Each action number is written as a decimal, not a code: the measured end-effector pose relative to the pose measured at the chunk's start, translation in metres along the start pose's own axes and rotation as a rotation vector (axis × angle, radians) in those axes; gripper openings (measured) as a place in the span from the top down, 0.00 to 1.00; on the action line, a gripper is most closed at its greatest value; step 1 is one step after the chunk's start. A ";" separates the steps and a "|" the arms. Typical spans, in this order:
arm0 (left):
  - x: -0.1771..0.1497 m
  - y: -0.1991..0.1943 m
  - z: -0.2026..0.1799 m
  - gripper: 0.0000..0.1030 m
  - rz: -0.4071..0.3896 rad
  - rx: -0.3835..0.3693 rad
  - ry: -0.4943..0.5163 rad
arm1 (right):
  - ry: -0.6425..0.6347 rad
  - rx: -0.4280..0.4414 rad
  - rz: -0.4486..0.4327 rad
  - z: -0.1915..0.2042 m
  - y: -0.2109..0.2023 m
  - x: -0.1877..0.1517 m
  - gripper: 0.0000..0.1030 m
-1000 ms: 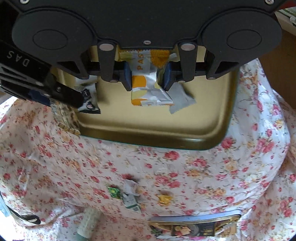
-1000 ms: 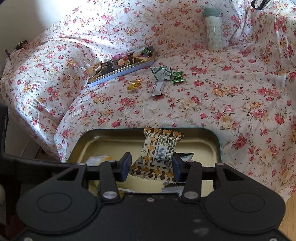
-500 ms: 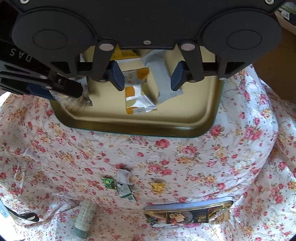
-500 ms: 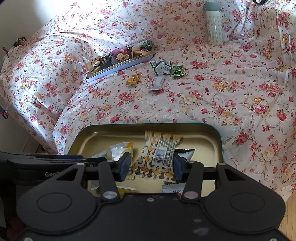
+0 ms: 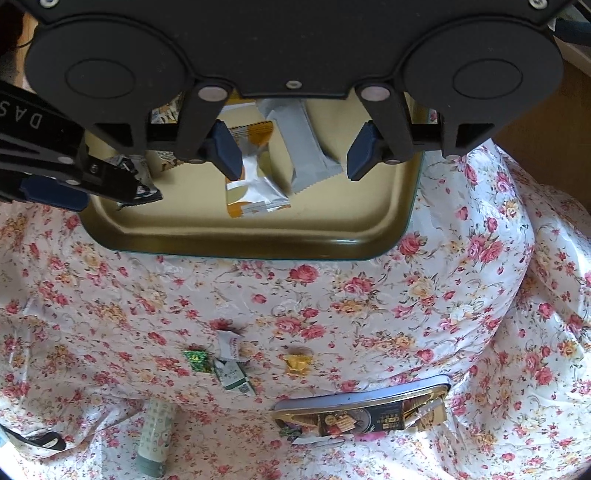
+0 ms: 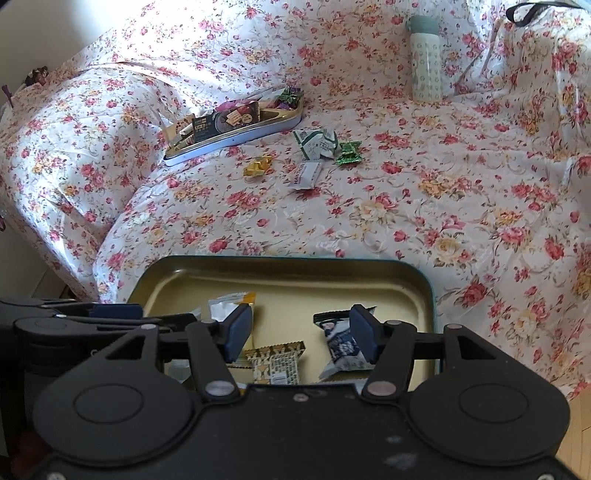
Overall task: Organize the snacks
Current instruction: 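Open both tools to drop the packets into the gold tray, then move the right tool to the green foil candy while the left tool approaches the gold foil candy, then close the right tool on the green foil candy, then close the left tool on the gold foil candy while the right tool holds the green candy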
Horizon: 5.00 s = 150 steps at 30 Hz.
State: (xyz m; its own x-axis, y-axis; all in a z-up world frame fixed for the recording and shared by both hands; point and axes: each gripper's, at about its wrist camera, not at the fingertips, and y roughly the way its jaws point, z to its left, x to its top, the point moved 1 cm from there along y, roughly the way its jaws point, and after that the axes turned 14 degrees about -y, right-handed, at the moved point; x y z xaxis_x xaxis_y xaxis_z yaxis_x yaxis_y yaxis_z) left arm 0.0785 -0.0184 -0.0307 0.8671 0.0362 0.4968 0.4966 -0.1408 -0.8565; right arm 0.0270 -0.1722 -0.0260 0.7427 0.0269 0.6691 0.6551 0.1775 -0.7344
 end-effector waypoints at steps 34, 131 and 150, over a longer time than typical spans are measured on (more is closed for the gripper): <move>0.043 0.002 0.007 0.25 -0.124 0.073 -0.014 | -0.173 -0.061 0.080 0.000 0.017 0.021 0.31; 0.167 0.164 -0.016 0.21 -0.209 -0.082 0.134 | -0.224 -0.142 -0.150 -0.095 0.204 0.138 0.81; 0.165 0.159 -0.024 0.45 -0.196 -0.104 0.161 | -0.160 -0.211 -0.178 -0.128 0.205 0.132 0.81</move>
State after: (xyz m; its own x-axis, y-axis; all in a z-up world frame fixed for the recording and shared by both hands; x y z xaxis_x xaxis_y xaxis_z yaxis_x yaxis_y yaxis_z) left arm 0.2994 -0.0589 -0.0816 0.7334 -0.0841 0.6746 0.6403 -0.2478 -0.7271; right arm 0.2775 -0.2577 -0.1028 0.5934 0.1715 0.7864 0.7997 -0.0142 -0.6003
